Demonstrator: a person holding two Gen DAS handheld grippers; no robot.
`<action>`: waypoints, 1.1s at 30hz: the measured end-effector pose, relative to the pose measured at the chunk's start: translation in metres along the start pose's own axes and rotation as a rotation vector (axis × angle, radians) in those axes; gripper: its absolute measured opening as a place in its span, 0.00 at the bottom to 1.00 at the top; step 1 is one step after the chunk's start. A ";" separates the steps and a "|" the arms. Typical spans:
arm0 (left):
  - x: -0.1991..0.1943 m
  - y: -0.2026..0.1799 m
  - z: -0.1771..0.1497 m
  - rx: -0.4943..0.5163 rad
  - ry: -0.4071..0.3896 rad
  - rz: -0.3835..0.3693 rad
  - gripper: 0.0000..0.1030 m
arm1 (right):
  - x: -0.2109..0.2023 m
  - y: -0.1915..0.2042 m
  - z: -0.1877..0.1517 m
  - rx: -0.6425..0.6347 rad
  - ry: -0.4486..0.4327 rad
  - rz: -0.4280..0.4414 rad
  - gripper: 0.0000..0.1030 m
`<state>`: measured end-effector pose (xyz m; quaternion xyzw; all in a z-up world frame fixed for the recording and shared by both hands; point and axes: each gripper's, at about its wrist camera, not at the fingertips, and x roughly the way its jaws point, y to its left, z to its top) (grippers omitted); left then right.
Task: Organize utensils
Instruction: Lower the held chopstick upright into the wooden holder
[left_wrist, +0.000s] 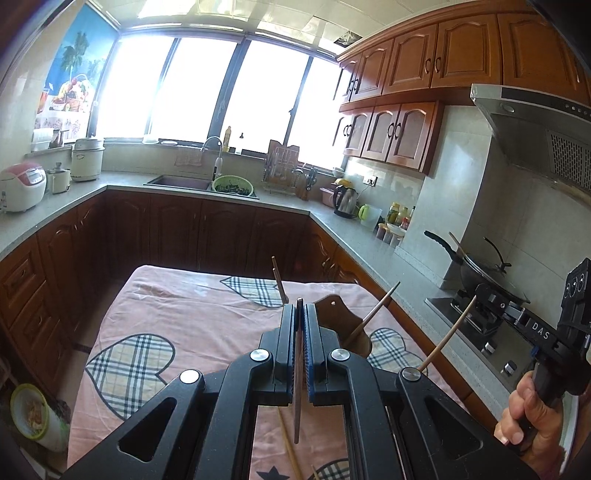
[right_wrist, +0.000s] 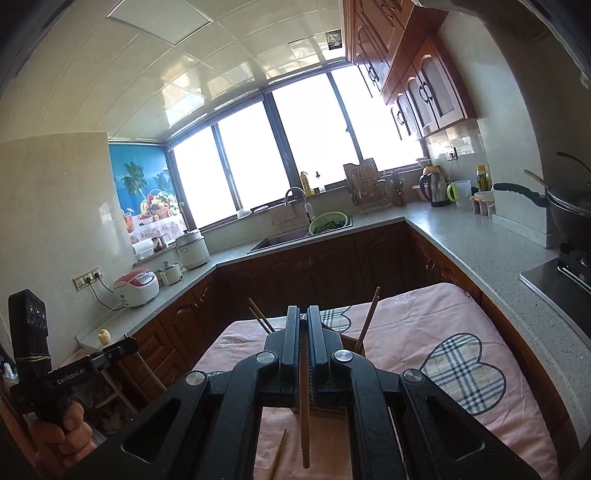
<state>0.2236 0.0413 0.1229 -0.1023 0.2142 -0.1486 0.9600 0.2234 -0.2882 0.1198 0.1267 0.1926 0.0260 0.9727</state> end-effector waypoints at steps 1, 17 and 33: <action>0.003 0.000 0.004 0.000 -0.006 0.001 0.03 | 0.001 -0.001 0.003 0.002 -0.009 -0.001 0.03; 0.085 -0.004 0.043 0.003 -0.088 -0.009 0.03 | 0.041 -0.017 0.058 0.004 -0.115 -0.056 0.03; 0.210 0.015 0.023 -0.091 -0.054 0.007 0.03 | 0.100 -0.048 0.024 0.061 -0.090 -0.097 0.03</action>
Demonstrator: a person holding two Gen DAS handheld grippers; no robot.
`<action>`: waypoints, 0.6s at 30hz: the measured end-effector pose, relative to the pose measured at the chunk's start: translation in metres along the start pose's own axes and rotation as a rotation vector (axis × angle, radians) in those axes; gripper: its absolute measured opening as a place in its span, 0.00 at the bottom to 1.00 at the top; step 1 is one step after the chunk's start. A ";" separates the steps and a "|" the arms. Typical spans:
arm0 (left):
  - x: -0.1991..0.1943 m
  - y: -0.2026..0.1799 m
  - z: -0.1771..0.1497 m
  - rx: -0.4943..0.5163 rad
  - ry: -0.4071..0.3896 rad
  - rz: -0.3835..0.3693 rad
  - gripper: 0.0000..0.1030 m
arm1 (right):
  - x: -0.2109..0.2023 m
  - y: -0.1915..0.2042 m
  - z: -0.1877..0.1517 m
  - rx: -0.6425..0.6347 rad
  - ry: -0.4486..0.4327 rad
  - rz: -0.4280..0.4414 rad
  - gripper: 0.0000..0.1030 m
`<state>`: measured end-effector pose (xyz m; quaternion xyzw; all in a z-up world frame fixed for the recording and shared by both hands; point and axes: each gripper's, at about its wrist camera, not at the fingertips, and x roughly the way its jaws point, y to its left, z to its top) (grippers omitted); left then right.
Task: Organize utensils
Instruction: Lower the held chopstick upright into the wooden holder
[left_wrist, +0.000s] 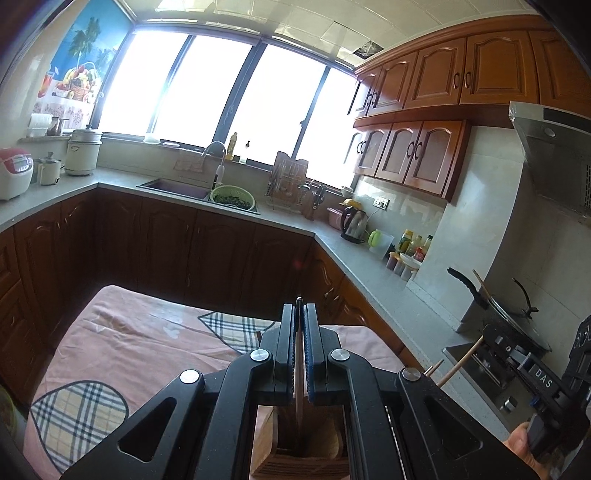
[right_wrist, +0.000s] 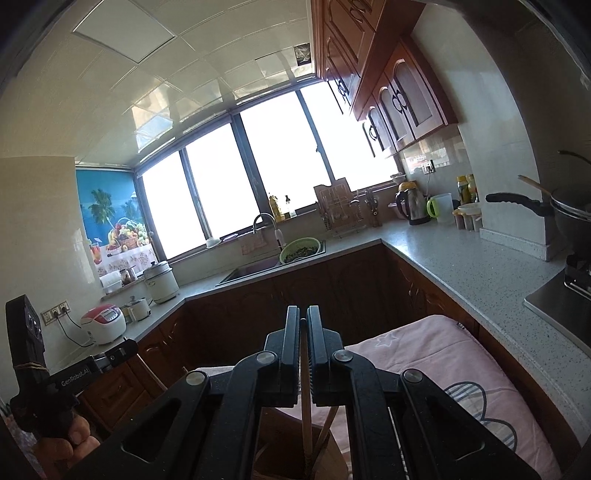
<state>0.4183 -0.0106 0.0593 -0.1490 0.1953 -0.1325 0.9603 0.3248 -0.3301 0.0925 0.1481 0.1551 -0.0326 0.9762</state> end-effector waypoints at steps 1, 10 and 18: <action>0.004 0.005 -0.007 -0.010 0.013 0.000 0.03 | 0.004 -0.002 -0.006 0.005 0.010 -0.006 0.03; 0.055 0.021 -0.028 -0.042 0.110 0.027 0.03 | 0.026 -0.021 -0.043 0.053 0.082 -0.031 0.03; 0.068 0.024 -0.024 -0.051 0.117 0.031 0.04 | 0.027 -0.027 -0.044 0.065 0.084 -0.054 0.03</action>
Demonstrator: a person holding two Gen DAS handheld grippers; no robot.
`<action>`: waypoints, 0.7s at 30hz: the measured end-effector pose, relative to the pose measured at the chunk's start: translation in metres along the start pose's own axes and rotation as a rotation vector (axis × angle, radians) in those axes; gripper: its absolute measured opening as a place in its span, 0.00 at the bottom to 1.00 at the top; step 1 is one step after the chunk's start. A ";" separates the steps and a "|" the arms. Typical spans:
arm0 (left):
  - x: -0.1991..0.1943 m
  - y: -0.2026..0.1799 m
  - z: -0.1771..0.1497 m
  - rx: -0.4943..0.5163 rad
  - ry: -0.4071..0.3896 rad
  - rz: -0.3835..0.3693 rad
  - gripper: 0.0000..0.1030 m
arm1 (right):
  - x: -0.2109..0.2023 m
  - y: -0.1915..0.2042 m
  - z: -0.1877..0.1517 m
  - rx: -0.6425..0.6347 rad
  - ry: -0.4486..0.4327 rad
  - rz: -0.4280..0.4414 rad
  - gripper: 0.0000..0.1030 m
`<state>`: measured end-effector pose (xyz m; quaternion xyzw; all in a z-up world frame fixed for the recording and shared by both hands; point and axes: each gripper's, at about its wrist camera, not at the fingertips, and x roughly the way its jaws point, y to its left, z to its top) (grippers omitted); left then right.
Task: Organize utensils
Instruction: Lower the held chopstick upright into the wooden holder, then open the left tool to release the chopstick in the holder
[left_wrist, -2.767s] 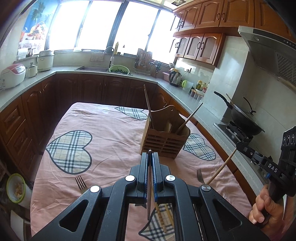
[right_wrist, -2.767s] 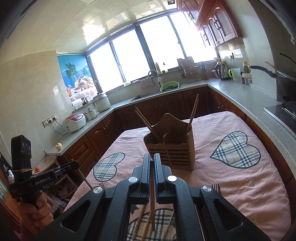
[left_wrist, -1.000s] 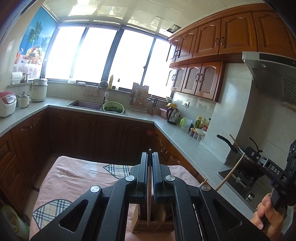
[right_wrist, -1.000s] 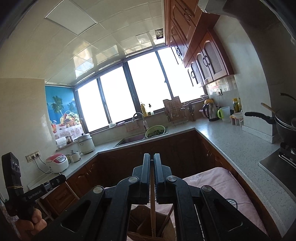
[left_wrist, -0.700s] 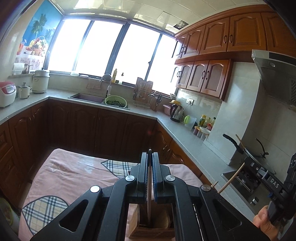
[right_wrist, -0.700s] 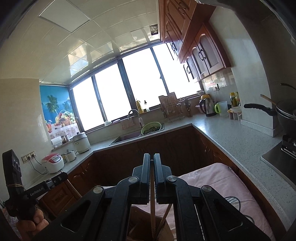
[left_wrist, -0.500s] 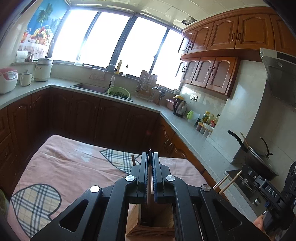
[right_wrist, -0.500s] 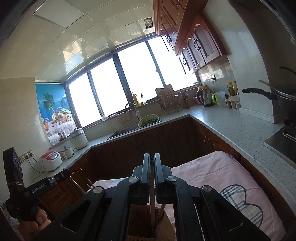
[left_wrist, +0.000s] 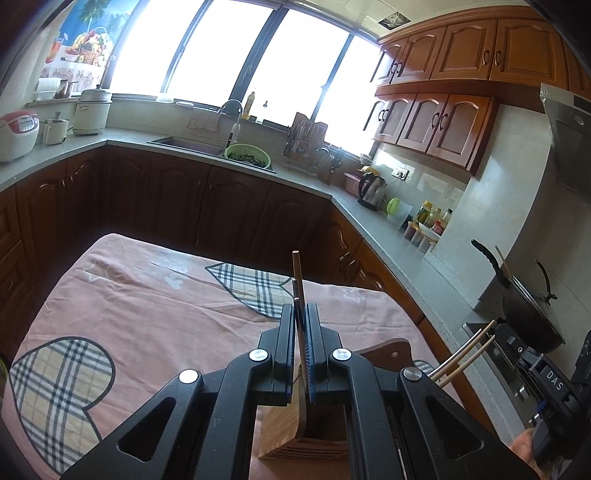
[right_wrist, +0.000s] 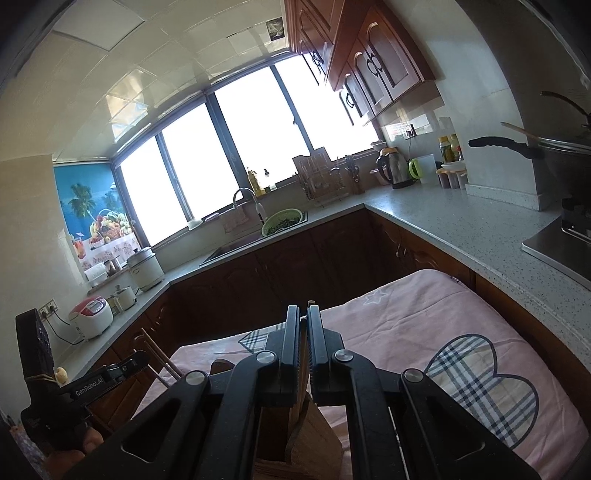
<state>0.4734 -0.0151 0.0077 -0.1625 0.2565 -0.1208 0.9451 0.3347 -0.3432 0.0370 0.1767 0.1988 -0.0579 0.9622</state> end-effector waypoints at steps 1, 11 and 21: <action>0.002 0.000 0.001 0.000 0.002 0.000 0.04 | 0.000 0.001 0.000 0.000 0.002 -0.002 0.04; -0.007 0.014 -0.004 -0.020 0.008 0.000 0.17 | 0.002 0.006 0.003 -0.003 0.022 -0.005 0.08; -0.031 0.018 -0.009 -0.051 -0.024 0.005 0.75 | -0.011 0.001 0.006 0.031 -0.026 0.026 0.76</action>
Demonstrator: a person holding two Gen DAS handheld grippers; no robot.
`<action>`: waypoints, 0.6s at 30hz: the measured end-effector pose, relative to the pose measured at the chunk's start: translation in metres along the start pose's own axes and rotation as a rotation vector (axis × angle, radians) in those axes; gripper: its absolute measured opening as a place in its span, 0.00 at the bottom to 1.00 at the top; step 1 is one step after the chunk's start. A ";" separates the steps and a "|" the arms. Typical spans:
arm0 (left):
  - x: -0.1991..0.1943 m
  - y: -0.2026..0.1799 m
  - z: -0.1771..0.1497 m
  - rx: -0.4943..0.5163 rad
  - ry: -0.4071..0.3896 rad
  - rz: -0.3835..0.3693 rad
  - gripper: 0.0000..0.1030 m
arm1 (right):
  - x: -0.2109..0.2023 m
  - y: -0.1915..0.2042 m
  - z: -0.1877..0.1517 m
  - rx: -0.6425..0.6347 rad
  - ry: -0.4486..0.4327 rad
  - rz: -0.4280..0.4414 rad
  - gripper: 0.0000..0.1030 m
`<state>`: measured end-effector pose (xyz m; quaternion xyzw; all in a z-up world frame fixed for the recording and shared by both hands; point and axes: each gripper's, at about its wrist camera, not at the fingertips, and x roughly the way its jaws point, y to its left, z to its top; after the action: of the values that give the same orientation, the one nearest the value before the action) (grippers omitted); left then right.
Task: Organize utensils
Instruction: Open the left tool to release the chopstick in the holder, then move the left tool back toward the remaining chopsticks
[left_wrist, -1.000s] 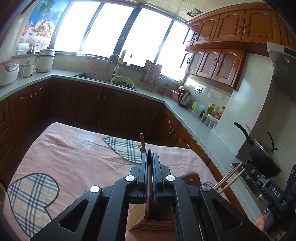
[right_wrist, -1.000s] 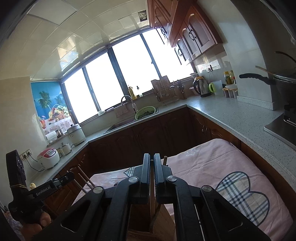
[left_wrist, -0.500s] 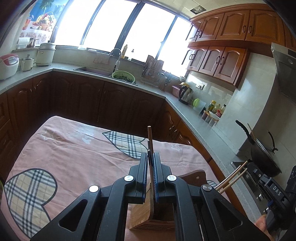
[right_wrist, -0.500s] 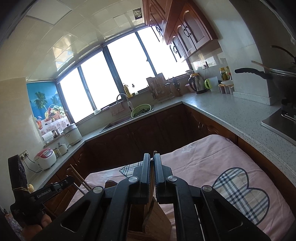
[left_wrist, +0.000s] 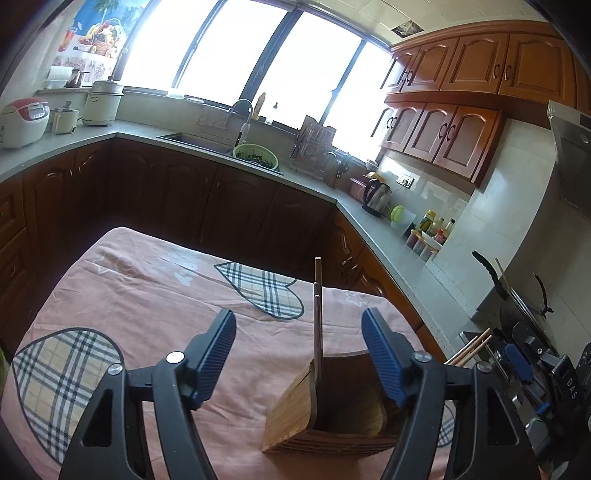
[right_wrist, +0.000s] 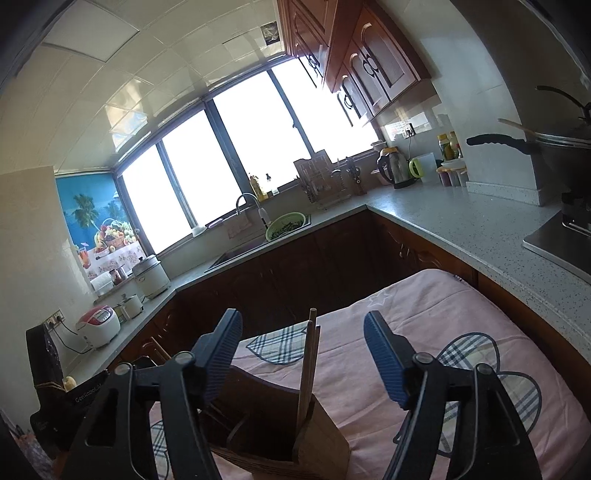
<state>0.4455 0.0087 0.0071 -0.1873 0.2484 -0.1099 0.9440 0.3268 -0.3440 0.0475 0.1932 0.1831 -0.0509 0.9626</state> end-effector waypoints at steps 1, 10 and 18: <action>-0.004 0.000 -0.002 0.002 -0.004 0.002 0.77 | -0.003 0.001 0.000 -0.003 -0.011 0.007 0.80; -0.055 0.003 -0.028 0.016 0.028 0.015 0.79 | -0.033 0.005 -0.007 0.002 -0.011 0.046 0.93; -0.116 0.000 -0.053 0.017 0.070 0.034 0.79 | -0.070 0.009 -0.029 -0.005 0.036 0.068 0.93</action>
<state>0.3195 0.0274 0.0144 -0.1709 0.2834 -0.1022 0.9381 0.2535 -0.3225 0.0516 0.1981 0.1937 -0.0141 0.9608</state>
